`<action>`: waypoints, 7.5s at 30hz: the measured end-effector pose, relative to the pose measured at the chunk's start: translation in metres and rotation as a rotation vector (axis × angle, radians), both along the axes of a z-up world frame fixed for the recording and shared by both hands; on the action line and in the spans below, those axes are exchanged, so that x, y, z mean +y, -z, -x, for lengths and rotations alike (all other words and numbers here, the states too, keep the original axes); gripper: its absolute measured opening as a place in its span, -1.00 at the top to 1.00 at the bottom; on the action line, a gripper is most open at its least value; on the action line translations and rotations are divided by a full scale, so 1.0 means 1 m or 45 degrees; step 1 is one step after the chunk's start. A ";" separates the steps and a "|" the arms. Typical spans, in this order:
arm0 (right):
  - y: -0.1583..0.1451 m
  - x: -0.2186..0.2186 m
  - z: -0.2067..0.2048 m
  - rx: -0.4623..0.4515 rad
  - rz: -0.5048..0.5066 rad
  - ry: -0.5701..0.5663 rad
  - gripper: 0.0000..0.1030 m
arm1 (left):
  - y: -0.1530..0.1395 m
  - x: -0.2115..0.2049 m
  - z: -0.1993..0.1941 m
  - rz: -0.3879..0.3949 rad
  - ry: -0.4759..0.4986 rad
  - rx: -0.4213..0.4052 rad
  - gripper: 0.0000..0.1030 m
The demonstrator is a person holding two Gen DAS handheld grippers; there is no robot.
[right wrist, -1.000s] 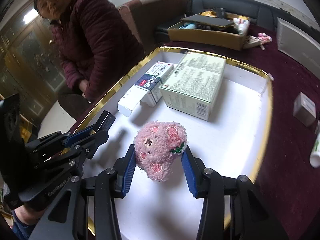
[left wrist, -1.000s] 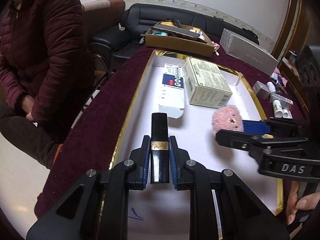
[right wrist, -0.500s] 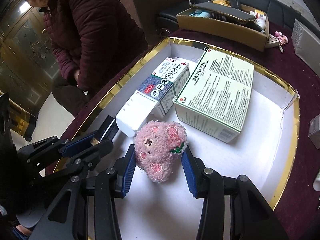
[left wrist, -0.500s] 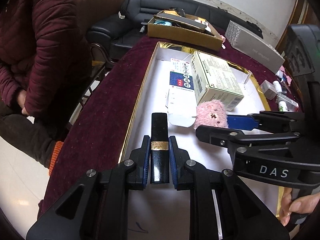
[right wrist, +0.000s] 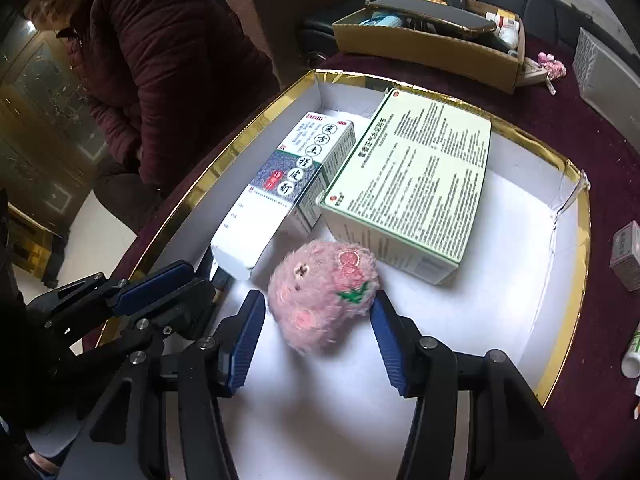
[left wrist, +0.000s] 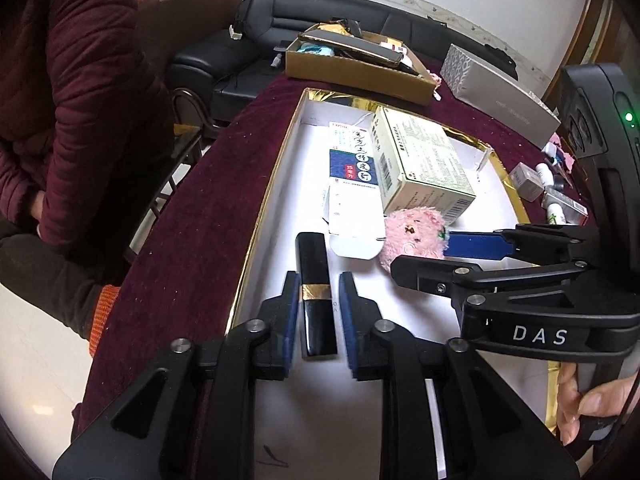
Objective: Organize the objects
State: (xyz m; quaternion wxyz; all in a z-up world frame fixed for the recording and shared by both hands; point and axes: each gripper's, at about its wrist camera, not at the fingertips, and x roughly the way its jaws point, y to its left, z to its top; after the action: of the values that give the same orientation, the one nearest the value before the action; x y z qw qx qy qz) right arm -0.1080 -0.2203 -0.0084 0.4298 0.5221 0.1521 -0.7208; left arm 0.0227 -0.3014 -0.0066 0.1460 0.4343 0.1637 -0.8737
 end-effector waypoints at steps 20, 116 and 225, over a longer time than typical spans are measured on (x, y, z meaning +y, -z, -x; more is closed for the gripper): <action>-0.042 0.094 -0.015 -0.037 0.237 0.036 -0.07 | -0.036 0.051 -0.011 0.063 0.077 0.066 0.48; 0.006 0.395 0.179 0.415 0.033 0.865 0.74 | 0.025 0.259 0.181 0.171 0.307 0.049 0.12; -0.003 0.377 0.140 0.407 0.125 0.670 0.74 | -0.011 0.264 0.135 0.091 0.366 0.132 0.12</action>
State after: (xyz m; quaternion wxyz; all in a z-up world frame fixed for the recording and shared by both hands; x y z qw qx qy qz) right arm -0.2484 0.1571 -0.0053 0.2236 0.4022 0.0424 -0.8868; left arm -0.1127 -0.0377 0.0049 0.0261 0.4019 0.0758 -0.9122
